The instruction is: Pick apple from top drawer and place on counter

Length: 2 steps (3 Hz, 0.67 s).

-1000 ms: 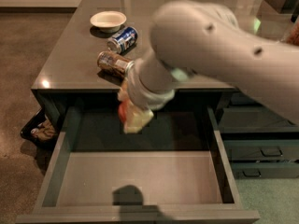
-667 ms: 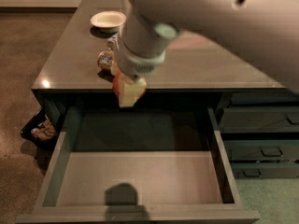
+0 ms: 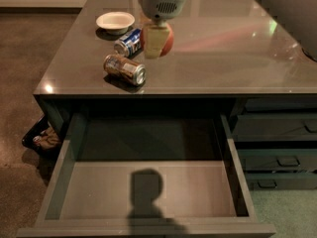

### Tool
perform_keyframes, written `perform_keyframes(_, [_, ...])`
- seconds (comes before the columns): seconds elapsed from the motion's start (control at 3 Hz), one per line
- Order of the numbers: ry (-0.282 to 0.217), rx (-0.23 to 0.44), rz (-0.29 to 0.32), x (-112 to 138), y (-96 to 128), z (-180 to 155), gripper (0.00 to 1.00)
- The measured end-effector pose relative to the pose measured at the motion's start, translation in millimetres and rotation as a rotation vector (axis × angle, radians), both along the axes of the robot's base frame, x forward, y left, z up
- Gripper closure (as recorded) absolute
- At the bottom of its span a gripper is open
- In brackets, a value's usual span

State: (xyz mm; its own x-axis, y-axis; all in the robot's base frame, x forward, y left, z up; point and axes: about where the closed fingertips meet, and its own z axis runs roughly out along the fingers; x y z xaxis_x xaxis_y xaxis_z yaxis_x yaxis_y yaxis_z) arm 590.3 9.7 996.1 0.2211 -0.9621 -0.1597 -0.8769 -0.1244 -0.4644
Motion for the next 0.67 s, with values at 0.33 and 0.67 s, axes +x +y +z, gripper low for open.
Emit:
perform_keyframes(0.33, [0.000,0.000,0.000,0.0,0.0,0.0,1.00])
perform_keyframes(0.67, [-0.038,-0.002,-0.067,3.9,-27.9,10.6,1.00])
